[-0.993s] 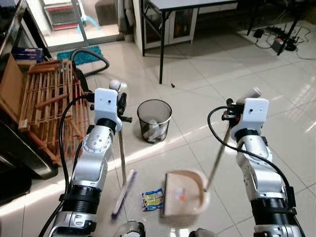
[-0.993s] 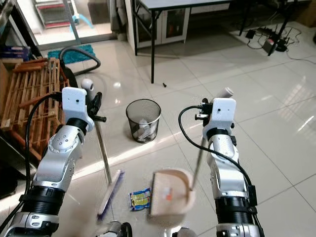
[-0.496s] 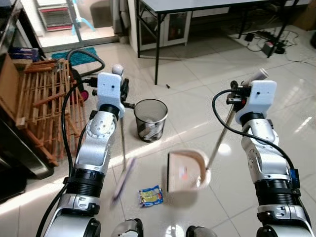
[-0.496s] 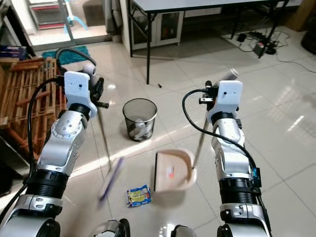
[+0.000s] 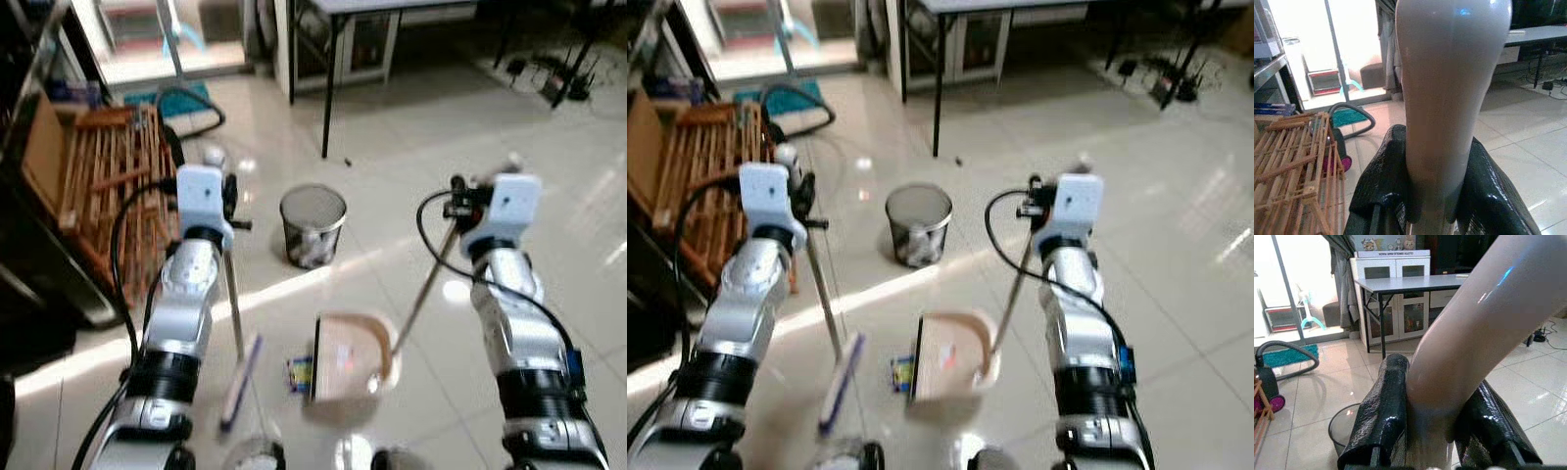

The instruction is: Sweep floor

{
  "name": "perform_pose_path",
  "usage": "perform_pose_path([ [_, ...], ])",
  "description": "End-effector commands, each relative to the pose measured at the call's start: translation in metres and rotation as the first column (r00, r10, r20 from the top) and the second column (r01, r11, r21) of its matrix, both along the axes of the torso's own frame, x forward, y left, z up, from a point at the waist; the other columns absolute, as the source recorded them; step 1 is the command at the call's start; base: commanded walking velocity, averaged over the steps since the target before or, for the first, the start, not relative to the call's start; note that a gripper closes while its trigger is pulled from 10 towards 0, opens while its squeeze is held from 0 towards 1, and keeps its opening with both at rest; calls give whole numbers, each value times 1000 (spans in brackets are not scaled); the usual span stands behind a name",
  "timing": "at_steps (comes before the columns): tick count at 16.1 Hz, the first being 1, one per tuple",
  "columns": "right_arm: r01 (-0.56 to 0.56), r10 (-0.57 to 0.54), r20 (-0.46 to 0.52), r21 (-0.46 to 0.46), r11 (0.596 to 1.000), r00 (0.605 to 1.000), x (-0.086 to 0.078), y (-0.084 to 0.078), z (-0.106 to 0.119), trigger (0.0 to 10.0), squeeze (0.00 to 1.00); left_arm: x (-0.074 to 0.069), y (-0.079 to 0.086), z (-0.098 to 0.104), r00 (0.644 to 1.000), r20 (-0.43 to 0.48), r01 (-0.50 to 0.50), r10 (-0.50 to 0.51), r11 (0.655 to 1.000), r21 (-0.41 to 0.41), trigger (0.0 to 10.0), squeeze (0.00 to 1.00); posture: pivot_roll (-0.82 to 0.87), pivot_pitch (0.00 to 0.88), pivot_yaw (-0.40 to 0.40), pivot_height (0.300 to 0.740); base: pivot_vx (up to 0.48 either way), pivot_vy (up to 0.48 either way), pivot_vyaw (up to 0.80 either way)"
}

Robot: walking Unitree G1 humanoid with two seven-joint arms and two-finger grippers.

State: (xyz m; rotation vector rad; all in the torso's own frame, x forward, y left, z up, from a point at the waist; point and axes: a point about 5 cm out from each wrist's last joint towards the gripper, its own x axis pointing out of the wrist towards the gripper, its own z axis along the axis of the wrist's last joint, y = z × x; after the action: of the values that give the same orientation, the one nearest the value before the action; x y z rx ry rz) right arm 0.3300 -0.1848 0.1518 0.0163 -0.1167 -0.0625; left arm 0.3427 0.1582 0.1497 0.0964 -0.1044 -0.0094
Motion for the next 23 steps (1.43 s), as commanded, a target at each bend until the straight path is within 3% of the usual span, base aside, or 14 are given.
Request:
perform_pose_path([
  [1,16,-18,57,20,1000,998,-1,-4,13,10000,0,3,-4,14,998,63,7,-8,1000,8,10000,0,-45,87,36,740,0,0,0],
  [7,25,-25,66,-8,1000,997,8,-4,18,10000,0,6,3,16,999,49,2,-2,1000,14,10000,0,-14,112,27,740,0,0,0],
  [10,95,-92,67,-48,994,994,9,-10,15,10000,0,7,8,15,999,51,-20,18,999,38,10000,0,18,131,21,740,0,0,0],
  [14,144,-138,90,-62,988,986,4,-20,9,10000,0,7,15,14,996,88,-29,24,998,54,10000,0,26,247,28,740,0,0,0],
  [18,176,-163,125,-107,978,979,10,-27,7,10000,0,21,22,18,992,117,-64,55,995,74,10000,0,41,331,39,740,0,0,0],
  [21,178,-151,201,-125,976,968,-1,-23,17,10000,0,17,12,30,986,166,10,-15,999,32,10000,0,36,309,34,740,0,0,0],
  [23,162,-135,218,-113,980,967,-1,-19,20,10000,0,14,2,32,974,216,53,-65,997,61,10000,0,27,328,43,740,0,0,0],
])
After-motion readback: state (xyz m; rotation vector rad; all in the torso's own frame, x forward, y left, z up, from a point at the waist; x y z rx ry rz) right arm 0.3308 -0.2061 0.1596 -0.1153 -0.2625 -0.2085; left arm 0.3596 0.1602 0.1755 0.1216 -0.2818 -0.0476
